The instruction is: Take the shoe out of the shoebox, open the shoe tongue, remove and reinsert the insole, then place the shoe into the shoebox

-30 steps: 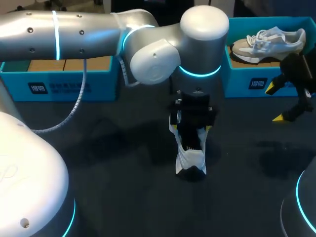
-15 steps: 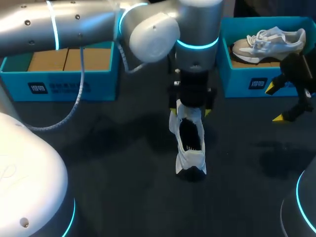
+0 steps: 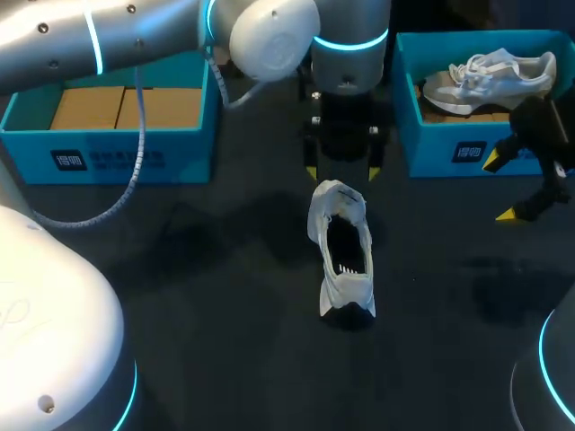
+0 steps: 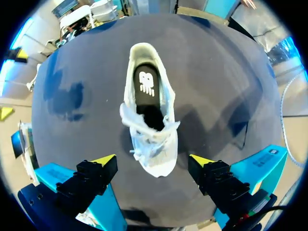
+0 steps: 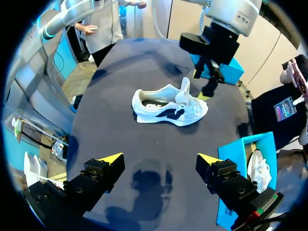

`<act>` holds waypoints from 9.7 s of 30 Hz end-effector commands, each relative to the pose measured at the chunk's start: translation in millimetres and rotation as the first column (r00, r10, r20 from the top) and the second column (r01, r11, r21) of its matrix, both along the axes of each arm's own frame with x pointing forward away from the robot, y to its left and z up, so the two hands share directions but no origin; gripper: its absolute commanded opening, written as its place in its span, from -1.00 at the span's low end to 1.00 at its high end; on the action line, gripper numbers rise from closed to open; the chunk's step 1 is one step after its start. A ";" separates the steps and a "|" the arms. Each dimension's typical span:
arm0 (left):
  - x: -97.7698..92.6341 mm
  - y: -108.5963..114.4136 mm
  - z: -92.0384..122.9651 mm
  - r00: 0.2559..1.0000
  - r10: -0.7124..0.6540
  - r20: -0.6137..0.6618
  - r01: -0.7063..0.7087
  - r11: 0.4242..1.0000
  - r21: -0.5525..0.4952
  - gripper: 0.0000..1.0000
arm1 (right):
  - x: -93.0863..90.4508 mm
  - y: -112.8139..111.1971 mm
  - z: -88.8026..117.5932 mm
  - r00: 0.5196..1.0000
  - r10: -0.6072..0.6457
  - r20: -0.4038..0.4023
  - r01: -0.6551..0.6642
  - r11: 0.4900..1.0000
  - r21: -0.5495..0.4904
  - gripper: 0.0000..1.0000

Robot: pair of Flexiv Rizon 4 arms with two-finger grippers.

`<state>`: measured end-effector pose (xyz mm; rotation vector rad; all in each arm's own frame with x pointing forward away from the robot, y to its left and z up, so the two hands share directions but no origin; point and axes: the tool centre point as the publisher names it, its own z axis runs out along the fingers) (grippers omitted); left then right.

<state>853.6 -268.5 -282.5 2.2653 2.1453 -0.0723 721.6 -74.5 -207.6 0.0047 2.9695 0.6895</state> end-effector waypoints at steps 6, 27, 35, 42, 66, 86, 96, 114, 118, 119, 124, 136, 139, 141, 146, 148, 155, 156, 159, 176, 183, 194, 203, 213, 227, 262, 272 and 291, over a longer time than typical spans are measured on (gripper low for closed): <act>-4.1 -3.9 -0.4 1.000 -0.008 -0.016 0.008 1.000 -0.005 -0.11 | 0.0 0.1 -0.6 1.000 0.000 0.000 0.000 1.000 -0.002 1.00; -46.9 5.7 -21.8 0.997 -0.034 -0.073 0.035 0.999 0.011 -0.21 | 0.0 0.1 -0.6 1.000 0.000 0.000 0.000 1.000 -0.002 1.00; -61.4 5.6 -27.8 0.996 -0.038 -0.081 0.039 0.999 0.006 -0.30 | 0.0 0.1 -0.6 1.000 0.000 0.000 0.000 1.000 -0.002 1.00; -74.4 4.2 -35.9 0.994 -0.052 -0.101 0.054 0.998 0.016 -0.34 | 0.0 0.1 -0.6 1.000 0.000 0.000 0.000 1.000 -0.002 1.00; -112.9 8.5 -62.3 0.981 -0.013 -0.192 0.018 1.000 0.026 -0.51 | 0.0 0.1 -0.6 1.000 0.000 0.000 0.000 1.000 -0.002 1.00; -105.5 5.9 -63.0 0.988 0.063 -0.139 -0.060 0.998 0.026 -0.55 | 0.0 0.1 -0.6 1.000 0.000 0.000 0.000 1.000 -0.002 1.00; -90.5 6.1 -43.3 0.989 0.091 -0.114 -0.092 0.996 0.003 -0.47 | 0.0 0.1 -0.6 1.000 0.000 0.000 0.000 1.000 -0.002 1.00; -92.3 24.3 -12.0 0.570 0.792 -0.219 -0.821 0.559 -0.117 1.00 | 0.0 0.1 -0.6 1.000 0.000 0.000 0.000 1.000 -0.002 1.00; -95.4 26.4 -9.7 0.538 0.804 -0.255 -0.842 0.526 -0.120 1.00 | 0.0 0.1 -0.6 1.000 0.000 0.000 0.000 1.000 -0.002 1.00; -95.4 26.4 -9.7 0.538 0.804 -0.255 -0.842 0.526 -0.120 1.00 | 0.0 0.1 -0.6 1.000 0.000 0.000 0.000 1.000 -0.002 1.00; -95.4 26.4 -9.7 0.538 0.804 -0.255 -0.842 0.526 -0.120 1.00 | 0.0 0.1 -0.6 1.000 0.000 0.000 0.000 1.000 -0.002 1.00; -108.1 41.5 2.9 0.413 0.860 -0.299 -0.886 0.456 0.085 1.00 | 0.0 0.1 -0.6 1.000 0.000 0.000 0.000 1.000 -0.002 1.00; -114.1 45.6 13.5 0.395 0.871 -0.293 -0.885 0.446 0.135 1.00 | 0.0 0.1 -0.6 1.000 0.000 0.000 0.000 1.000 -0.002 1.00; -119.2 47.4 18.2 0.390 0.880 -0.272 -0.890 0.436 0.134 1.00 | 0.0 0.1 -0.6 1.000 0.000 0.000 0.000 1.000 -0.002 1.00; -134.7 50.5 25.9 0.393 0.892 -0.226 -0.891 0.430 0.148 1.00 | 0.0 0.1 -0.6 1.000 0.000 0.000 0.000 1.000 -0.002 1.00; -139.4 48.0 27.0 0.353 0.897 -0.265 -0.906 0.399 0.142 1.00 | 0.0 0.1 -0.6 1.000 0.000 0.000 0.000 1.000 -0.002 1.00; -139.4 48.0 27.0 0.353 0.897 -0.265 -0.906 0.399 0.142 1.00 | 0.0 0.1 -0.6 1.000 0.000 0.000 0.000 1.000 -0.002 1.00; -139.4 48.0 27.0 0.353 0.897 -0.265 -0.906 0.399 0.142 1.00 | 0.0 0.1 -0.6 1.000 0.000 0.000 0.000 1.000 -0.002 1.00; -139.4 48.0 27.0 0.353 0.897 -0.265 -0.906 0.399 0.142 1.00 | 0.0 0.1 -0.6 1.000 0.000 0.000 0.000 1.000 -0.002 1.00; -173.4 18.6 -9.1 0.263 0.961 -0.087 -0.954 0.272 0.123 1.00 | 0.0 0.1 -0.6 1.000 0.000 0.000 0.000 1.000 -0.002 1.00; -186.4 9.0 -25.5 0.176 0.980 -0.088 -0.982 0.182 0.060 1.00 | 0.0 0.1 -0.6 1.000 0.000 0.000 0.000 1.000 -0.002 1.00; -195.1 9.3 -58.1 0.136 0.989 -0.065 -0.988 0.140 0.066 1.00 | 0.0 0.1 -0.6 1.000 0.000 0.000 0.000 1.000 -0.002 1.00; -205.3 15.9 -85.2 0.068 0.996 -0.052 -0.996 0.071 0.053 1.00 | 0.0 0.1 -0.6 1.000 0.000 0.000 0.000 1.000 -0.002 1.00; -203.9 11.0 -107.1 -0.027 0.997 -0.069 -1.000 -0.027 0.009 1.00 | 0.0 0.1 -0.6 1.000 0.000 0.000 0.000 1.000 -0.002 1.00; -196.9 8.5 -130.2 -0.054 0.997 -0.046 -0.998 -0.055 -0.017 0.84 | 0.0 0.1 -0.6 1.000 0.000 0.000 0.000 1.000 -0.002 1.00; -187.4 30.6 -60.7 -0.124 0.991 0.041 -0.992 -0.125 0.022 -1.00 | 0.0 0.1 -0.6 1.000 0.000 0.000 0.000 1.000 -0.002 1.00; -168.9 48.3 -5.5 -0.091 0.995 0.047 -0.996 -0.092 0.004 -1.00 | 0.0 0.1 -0.6 1.000 0.000 0.000 0.000 1.000 -0.002 1.00; -165.1 53.1 95.9 -0.074 0.997 0.012 -0.996 -0.074 0.044 -1.00 | 0.0 0.1 -0.6 1.000 0.000 0.000 0.000 1.000 -0.002 1.00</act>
